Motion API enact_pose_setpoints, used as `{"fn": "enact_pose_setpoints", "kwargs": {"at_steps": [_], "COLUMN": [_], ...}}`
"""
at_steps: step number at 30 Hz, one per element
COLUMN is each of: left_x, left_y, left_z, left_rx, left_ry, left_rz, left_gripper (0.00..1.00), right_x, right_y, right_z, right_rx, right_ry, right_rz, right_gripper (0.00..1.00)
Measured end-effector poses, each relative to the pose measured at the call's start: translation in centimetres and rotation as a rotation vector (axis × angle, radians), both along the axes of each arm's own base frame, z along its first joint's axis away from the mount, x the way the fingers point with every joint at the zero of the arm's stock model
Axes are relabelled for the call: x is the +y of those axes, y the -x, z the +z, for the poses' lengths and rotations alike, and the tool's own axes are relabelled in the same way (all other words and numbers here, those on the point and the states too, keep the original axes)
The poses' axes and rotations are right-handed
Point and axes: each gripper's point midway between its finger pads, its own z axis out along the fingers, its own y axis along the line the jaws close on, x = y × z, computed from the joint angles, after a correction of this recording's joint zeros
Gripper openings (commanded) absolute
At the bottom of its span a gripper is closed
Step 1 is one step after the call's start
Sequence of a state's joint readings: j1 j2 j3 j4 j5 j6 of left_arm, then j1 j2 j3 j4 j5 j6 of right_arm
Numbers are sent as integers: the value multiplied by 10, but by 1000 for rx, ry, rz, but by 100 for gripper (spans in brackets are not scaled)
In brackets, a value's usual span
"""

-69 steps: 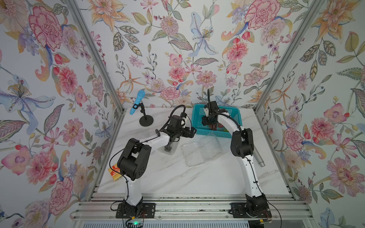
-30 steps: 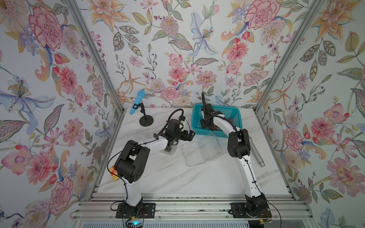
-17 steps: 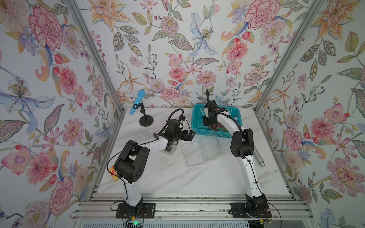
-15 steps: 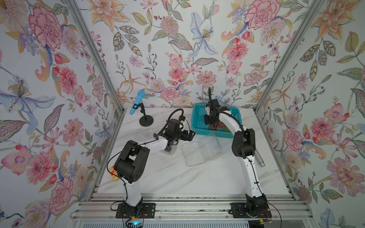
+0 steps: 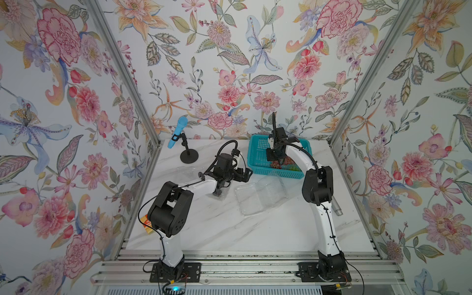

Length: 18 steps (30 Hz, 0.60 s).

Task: Pack grapes into containers
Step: Pick up the grape from the basket.

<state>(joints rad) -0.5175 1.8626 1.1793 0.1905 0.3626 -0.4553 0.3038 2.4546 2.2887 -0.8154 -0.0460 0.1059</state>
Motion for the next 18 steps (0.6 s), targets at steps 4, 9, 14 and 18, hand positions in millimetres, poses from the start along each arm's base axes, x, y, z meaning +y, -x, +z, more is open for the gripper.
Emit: {"fn": "enact_pose_setpoints", "kwargs": {"at_steps": [4, 9, 14, 18], "left_x": [-2, -1, 1, 3], "left_y": [-3, -2, 1, 4], "left_z": [7, 10, 26, 53], "left_rx": [-11, -12, -30, -75], "left_ry": [-1, -8, 1, 20], "left_rz": [-3, -7, -6, -7], "left_gripper": [100, 100, 100, 100], "right_x": [-4, -8, -6, 1], "right_y": [-1, 3, 11, 19], "right_z": [28, 90, 149, 188], "right_rx": [-42, -141, -238, -301], "right_ry": [-15, -45, -78, -103], "right_rz": [-9, -15, -11, 3], "right_gripper": [0, 0, 0, 0]}}
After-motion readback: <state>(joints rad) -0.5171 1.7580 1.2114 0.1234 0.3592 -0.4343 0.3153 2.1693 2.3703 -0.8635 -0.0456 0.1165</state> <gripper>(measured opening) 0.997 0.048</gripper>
